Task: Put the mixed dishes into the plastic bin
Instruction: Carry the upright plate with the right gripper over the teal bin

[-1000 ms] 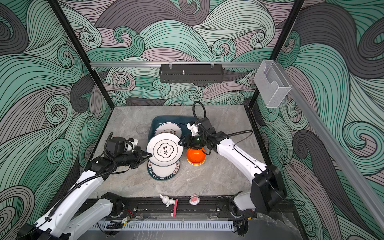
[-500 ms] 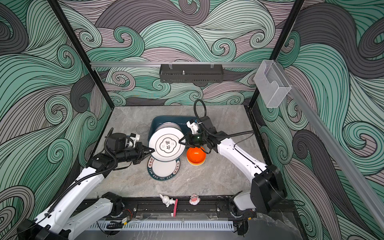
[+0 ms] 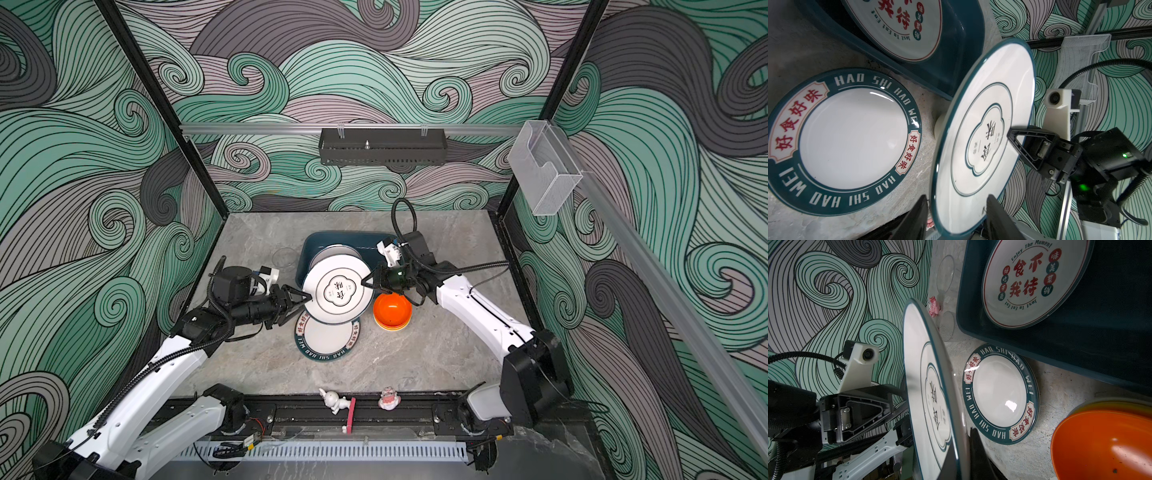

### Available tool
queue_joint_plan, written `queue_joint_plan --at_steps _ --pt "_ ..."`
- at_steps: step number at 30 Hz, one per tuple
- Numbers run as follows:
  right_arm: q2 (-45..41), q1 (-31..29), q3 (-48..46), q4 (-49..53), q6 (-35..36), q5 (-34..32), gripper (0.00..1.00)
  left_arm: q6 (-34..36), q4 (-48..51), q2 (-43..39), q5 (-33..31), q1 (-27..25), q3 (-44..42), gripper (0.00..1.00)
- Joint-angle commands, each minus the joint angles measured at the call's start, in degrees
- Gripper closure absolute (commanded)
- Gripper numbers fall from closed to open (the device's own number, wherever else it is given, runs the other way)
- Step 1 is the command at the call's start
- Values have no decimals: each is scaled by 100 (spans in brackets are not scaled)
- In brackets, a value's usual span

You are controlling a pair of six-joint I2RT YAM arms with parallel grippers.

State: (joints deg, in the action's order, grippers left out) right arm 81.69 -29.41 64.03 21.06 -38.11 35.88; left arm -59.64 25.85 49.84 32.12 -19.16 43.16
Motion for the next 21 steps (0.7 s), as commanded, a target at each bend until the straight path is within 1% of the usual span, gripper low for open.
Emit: queue_joint_plan --at_steps 1,6,10,14,21 --pt "58 130 100 -82 75 -71 100 112 218 -256 -217 -22 31 45" --pt "285 267 254 -76 88 -132 100 262 479 -627 -507 -21 -211 35" --pt "557 321 496 -76 101 -224 100 386 746 -884 -759 -22 -374 32" --pt "946 372 818 -76 93 -345 100 409 823 -1080 -865 -20 -559 32" --pt "1813 427 1558 -80 -46 -508 100 487 988 -1167 -908 -21 -647 31"
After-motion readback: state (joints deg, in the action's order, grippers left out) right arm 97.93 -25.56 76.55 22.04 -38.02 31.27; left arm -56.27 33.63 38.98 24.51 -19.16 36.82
